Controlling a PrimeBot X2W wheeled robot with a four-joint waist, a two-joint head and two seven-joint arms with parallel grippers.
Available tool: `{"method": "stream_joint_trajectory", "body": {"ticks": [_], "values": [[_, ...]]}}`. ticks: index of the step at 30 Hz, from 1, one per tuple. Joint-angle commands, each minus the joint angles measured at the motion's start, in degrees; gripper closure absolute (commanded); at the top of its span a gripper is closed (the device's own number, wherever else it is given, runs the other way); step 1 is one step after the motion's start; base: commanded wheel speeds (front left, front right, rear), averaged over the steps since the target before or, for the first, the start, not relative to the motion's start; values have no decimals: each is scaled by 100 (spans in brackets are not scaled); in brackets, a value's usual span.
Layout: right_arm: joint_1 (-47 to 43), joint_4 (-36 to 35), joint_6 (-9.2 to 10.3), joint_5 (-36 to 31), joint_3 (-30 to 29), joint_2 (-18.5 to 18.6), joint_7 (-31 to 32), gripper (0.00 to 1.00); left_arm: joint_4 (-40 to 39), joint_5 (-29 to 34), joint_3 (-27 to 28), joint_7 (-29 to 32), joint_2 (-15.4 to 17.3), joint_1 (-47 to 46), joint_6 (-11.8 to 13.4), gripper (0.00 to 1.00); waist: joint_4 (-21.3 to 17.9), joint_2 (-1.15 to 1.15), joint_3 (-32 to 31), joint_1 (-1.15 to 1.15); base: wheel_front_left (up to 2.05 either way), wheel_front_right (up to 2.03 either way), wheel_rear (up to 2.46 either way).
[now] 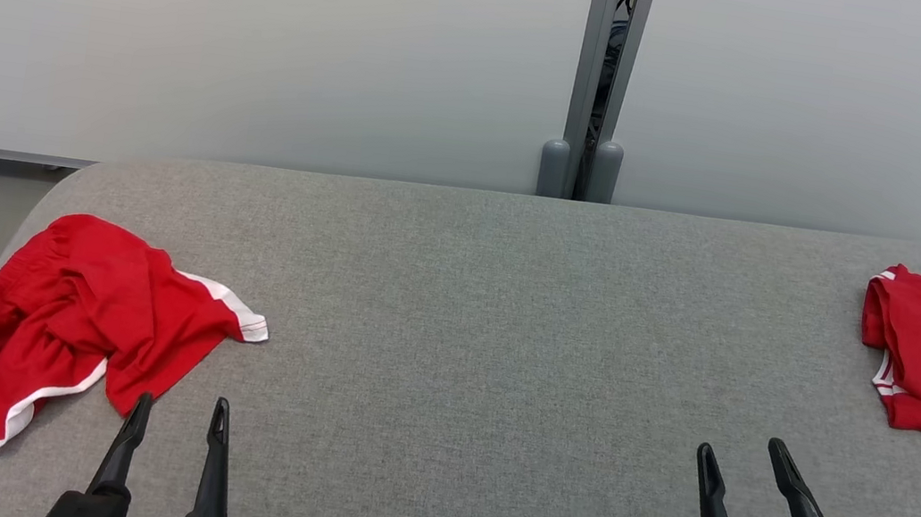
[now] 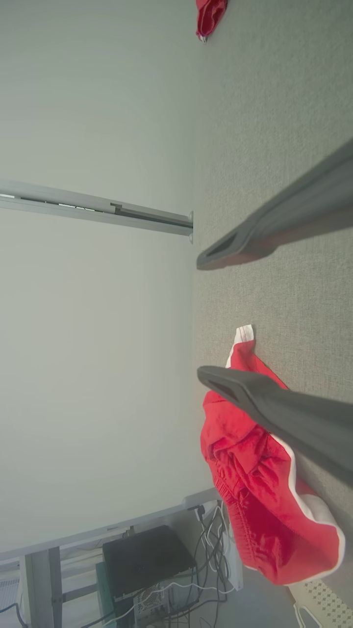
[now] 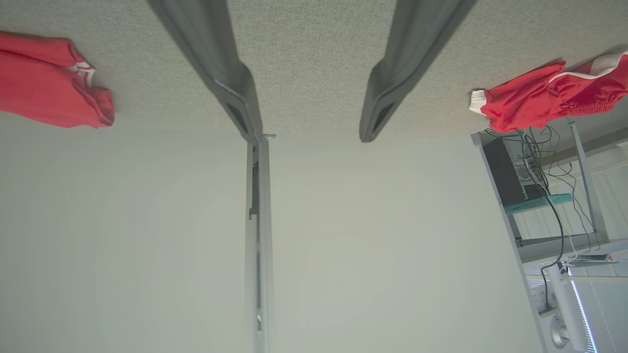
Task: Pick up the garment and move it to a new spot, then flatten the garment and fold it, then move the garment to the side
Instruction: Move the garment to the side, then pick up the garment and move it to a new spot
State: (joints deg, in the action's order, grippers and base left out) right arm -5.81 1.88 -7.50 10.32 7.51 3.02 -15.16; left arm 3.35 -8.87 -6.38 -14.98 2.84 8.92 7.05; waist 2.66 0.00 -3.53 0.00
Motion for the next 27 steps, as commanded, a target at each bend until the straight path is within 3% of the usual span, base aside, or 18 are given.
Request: {"method": "stream_joint_trajectory", "body": {"ticks": [1, 11, 27], "values": [[-48, -7, 1, 27, -22, 4, -3, 0, 8, 41, 22, -20, 14, -50, -33, 0, 13, 0, 0, 0, 0, 0, 0], [-38, 43, 1, 91, 184, 114, -4, 0, -12, 87, 24, -20, 15, -97, -19, 0, 347, 0, -20, 0, 0, 0, 0], [-8, 19, 1, 233, 504, 58, -4, 0, -251, -7, 113, -20, 14, -2, 23, 0, 1687, 0, -28, 0, 0, 0, 0]]}}
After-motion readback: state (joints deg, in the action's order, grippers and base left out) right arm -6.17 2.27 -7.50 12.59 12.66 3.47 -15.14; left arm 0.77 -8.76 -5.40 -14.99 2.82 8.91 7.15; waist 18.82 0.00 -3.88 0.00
